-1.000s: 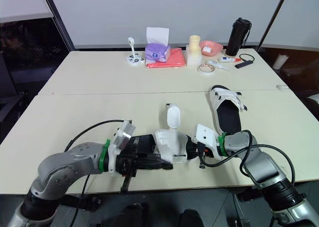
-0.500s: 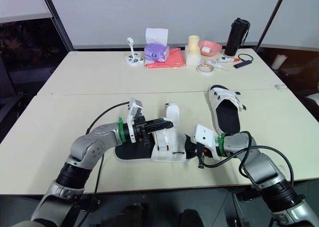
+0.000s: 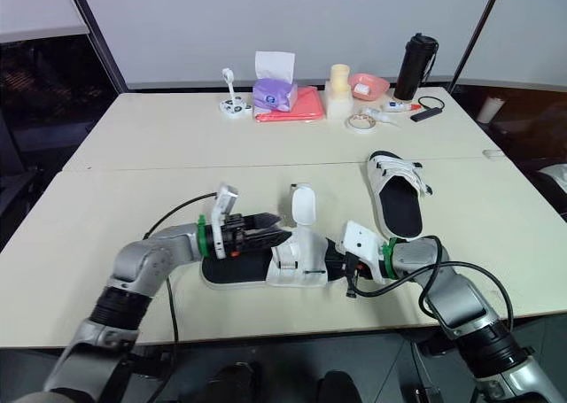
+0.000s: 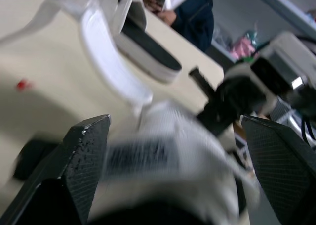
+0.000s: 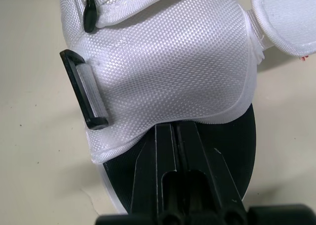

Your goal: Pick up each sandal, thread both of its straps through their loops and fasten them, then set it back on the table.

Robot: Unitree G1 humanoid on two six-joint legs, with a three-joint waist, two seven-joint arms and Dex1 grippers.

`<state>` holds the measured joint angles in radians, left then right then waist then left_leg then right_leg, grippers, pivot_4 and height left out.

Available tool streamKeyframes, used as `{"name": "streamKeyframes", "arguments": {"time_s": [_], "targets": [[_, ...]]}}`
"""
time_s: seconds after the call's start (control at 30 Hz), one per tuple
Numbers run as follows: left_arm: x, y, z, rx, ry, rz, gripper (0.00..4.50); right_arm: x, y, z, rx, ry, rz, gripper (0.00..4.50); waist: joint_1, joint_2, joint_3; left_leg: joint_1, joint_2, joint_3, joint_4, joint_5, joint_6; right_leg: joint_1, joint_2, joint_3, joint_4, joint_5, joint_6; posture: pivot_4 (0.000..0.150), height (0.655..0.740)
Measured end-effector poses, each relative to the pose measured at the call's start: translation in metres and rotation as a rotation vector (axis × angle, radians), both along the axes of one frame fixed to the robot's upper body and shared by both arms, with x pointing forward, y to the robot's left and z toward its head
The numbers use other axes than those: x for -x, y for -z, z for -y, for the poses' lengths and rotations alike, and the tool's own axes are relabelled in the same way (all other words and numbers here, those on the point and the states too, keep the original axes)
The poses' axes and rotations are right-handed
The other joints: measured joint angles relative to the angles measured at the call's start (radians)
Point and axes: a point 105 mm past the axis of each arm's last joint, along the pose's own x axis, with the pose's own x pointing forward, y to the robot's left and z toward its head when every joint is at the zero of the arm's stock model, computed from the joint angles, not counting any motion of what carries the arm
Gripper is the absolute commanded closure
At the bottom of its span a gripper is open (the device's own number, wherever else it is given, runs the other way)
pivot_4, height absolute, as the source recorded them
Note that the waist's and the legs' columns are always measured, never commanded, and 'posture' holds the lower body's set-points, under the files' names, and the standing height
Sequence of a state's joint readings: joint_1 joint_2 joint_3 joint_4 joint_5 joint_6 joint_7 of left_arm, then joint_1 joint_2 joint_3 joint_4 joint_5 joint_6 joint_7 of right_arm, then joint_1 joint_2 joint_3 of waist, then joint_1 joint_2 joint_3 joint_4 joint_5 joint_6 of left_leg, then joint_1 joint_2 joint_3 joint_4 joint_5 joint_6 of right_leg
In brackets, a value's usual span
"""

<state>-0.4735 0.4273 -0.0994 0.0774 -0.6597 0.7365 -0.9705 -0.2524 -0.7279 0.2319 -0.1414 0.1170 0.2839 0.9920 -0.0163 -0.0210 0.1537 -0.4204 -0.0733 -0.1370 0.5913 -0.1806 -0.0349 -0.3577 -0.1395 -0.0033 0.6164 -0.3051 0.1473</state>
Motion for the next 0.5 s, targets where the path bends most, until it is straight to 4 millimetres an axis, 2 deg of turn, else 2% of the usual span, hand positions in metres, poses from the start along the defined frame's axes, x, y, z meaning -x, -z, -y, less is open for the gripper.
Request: {"name": "streamKeyframes", "arguments": {"time_s": [0.07,0.23,0.33,0.5], "targets": [[-0.001,-0.004,-0.011,-0.006,-0.004,0.001,0.12,-0.002,0.000,-0.001,0.002,-0.002,0.005,4.50,0.003,0.000,0.000,0.000,0.002,-0.001,0.000,0.000,0.000,0.000,0.002,0.000,0.000,0.001,-0.002,0.150,0.7400],[-0.020,-0.020,-0.039,0.027,-0.119,-0.005,0.12,-0.006,0.001,-0.004,-0.004,-0.006,0.011,4.50,0.001,0.000,0.000,0.000,0.002,-0.004,0.000,0.000,0.000,-0.001,0.004,0.001,0.000,0.002,-0.004,0.150,0.7400],[-0.020,-0.017,-0.038,0.024,-0.118,-0.042,0.12,-0.007,0.001,-0.006,-0.013,-0.009,0.016,4.50,-0.001,0.000,0.000,0.000,0.002,-0.004,0.000,-0.001,-0.001,-0.002,0.004,0.002,0.000,0.002,-0.004,0.150,0.7400],[-0.023,0.007,-0.022,0.000,-0.101,-0.161,0.12,-0.008,0.001,-0.006,-0.011,-0.013,0.020,4.50,0.002,0.000,0.000,0.001,0.002,-0.003,-0.001,-0.001,-0.001,-0.002,0.005,0.002,0.000,0.003,-0.005,0.150,0.7400]]}}
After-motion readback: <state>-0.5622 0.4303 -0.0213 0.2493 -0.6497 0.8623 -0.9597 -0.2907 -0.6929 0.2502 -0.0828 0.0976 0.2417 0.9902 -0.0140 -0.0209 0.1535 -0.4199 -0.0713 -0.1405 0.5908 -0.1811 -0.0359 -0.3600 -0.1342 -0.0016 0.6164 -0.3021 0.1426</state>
